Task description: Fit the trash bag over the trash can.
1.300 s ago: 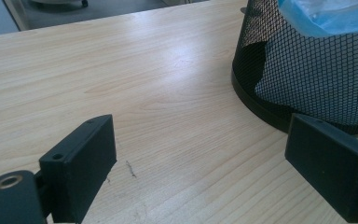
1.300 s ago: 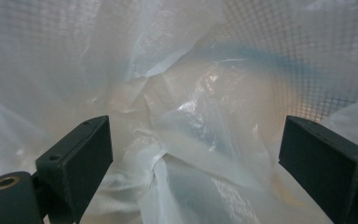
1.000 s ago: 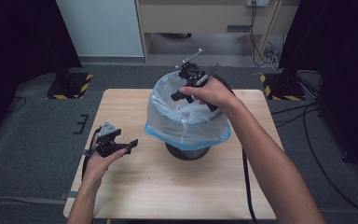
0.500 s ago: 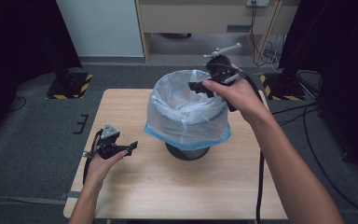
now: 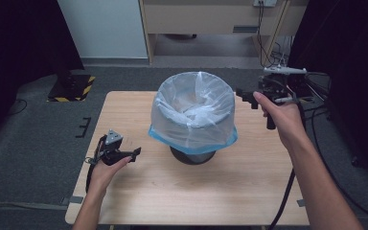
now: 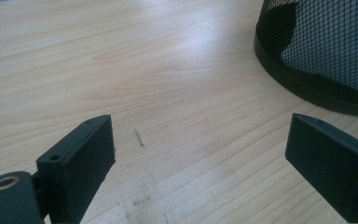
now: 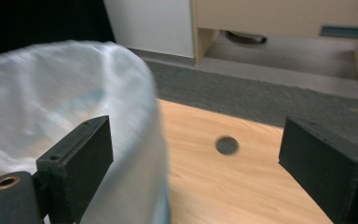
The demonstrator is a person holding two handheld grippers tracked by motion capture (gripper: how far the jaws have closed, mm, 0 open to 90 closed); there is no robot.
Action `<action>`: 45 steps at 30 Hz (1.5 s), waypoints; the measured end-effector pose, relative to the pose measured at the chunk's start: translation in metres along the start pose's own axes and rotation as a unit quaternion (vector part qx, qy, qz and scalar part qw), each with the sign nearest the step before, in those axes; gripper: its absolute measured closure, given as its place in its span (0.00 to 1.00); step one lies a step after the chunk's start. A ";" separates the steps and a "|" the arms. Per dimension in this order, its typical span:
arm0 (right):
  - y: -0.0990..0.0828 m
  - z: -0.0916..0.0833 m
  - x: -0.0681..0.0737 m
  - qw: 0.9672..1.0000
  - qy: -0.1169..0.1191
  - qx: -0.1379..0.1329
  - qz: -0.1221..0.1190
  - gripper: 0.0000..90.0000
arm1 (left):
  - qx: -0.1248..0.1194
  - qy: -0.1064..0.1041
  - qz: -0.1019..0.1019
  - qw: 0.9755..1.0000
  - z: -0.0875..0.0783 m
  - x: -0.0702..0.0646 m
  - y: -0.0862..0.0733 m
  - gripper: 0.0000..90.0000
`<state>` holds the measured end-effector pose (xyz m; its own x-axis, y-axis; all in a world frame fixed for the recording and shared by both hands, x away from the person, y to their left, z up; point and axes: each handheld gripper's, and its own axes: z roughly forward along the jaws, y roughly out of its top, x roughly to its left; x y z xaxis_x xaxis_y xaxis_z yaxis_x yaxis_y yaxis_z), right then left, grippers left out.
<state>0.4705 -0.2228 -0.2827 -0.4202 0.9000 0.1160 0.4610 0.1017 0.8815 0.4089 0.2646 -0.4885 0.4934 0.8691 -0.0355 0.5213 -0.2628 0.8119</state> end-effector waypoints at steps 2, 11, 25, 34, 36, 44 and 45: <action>-0.015 0.001 -0.013 1.000 -0.010 0.004 0.011 0.11 | 0.005 0.002 0.002 1.000 0.001 0.000 -0.002 0.08; -0.077 0.027 -0.045 0.998 -0.027 0.035 0.051 0.12 | 0.013 0.010 0.004 1.000 0.004 0.000 -0.006 0.08; -0.121 0.054 -0.059 0.995 -0.050 0.062 0.067 0.12 | 0.020 0.010 0.005 1.000 0.009 -0.001 -0.013 0.08; -0.149 0.066 -0.066 0.991 -0.058 0.088 0.084 0.12 | 0.020 0.007 0.003 1.000 0.011 -0.001 -0.015 0.08; -0.157 0.069 -0.068 0.989 -0.066 0.094 0.089 0.13 | 0.025 0.007 0.007 1.000 0.011 -0.001 -0.015 0.08; -0.181 0.086 -0.070 0.986 -0.066 0.118 0.092 0.12 | 0.027 0.012 0.013 0.999 0.013 -0.003 -0.016 0.08; -0.182 0.087 -0.070 0.986 -0.067 0.120 0.097 0.12 | 0.030 0.013 0.014 0.999 0.013 -0.003 -0.016 0.08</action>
<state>0.4839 -0.2671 -0.4913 -0.2054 0.9587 0.1965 0.7013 0.0042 0.7128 0.4081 0.2603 -0.5090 0.4909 0.8712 0.0030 0.5481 -0.3115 0.7763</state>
